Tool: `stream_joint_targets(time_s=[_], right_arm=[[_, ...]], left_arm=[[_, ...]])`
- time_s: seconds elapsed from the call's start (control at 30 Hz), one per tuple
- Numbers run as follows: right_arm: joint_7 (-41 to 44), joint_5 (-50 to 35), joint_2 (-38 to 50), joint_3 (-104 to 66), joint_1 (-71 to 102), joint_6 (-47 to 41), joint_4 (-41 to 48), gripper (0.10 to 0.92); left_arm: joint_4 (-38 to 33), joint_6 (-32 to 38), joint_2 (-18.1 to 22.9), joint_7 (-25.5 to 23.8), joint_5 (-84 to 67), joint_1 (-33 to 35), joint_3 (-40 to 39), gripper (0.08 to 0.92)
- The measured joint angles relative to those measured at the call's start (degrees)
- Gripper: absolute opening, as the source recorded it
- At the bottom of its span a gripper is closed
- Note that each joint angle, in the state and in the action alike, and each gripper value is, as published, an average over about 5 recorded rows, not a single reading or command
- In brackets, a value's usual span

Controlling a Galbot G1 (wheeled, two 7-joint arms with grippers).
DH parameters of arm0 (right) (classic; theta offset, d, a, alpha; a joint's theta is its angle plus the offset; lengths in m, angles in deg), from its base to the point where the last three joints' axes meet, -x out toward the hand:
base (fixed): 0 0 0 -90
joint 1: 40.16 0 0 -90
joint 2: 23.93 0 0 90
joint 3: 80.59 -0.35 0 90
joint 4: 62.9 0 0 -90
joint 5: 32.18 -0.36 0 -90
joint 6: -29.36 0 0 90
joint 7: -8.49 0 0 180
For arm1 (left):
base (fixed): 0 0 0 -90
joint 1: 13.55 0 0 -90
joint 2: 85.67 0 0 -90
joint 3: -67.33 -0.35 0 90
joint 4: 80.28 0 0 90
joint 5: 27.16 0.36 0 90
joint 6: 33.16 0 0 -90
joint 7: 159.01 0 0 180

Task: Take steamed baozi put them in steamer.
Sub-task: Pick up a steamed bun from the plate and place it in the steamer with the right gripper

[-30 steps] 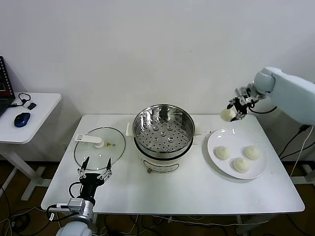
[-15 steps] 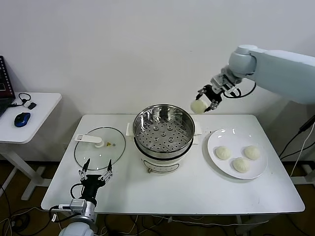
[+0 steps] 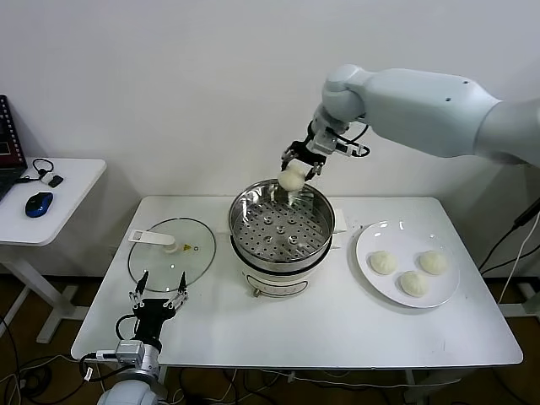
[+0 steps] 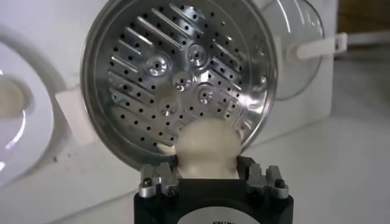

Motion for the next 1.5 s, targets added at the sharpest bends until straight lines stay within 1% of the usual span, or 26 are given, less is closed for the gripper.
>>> stream_joint_targets(time_s=[0.17, 0.4, 1.0, 1.1, 1.2, 1.27, 1.4, 1.5], right_arm=[[-1.61, 4.08, -2.31, -0.81, 3.39, 3.15, 3.57, 0.645], [-2.86, 7.73, -4.83, -2.24, 8.22, 5.86, 8.47, 0.645], [-6.09, 12.87, -9.95, -6.24, 16.41, 6.26, 21.42, 0.651], [-6.69, 13.05, -10.22, -6.62, 16.86, 6.25, 22.48, 0.692], [-7.22, 12.94, -10.39, -6.79, 17.03, 6.24, 23.09, 0.767], [-7.37, 12.6, -10.44, -6.76, 16.98, 6.24, 23.28, 0.803], [-6.78, 10.54, -10.01, -5.9, 15.85, 6.23, 22.53, 0.821], [-5.12, 6.9, -9.25, -3.89, 13.52, 6.23, 20.51, 0.822]], left_arm=[[0.45, 0.19, 0.0, 0.07, -0.01, -0.2, 0.02, 0.823], [0.94, 0.22, 0.02, 0.1, -0.12, -0.7, 0.13, 0.823], [1.9, 0.58, -0.24, 0.19, -0.37, -1.26, 0.04, 0.823], [1.91, 0.61, -0.33, 0.21, -0.45, -1.34, 0.07, 0.823], [1.85, 0.61, -0.34, 0.21, -0.52, -1.41, 0.07, 0.823], [1.69, 0.6, -0.34, 0.21, -0.54, -1.41, 0.07, 0.823], [1.21, 0.46, -0.34, 0.19, -0.56, -1.2, 0.16, 0.823], [0.79, 0.32, -0.39, 0.13, -0.56, -0.88, 0.33, 0.823]])
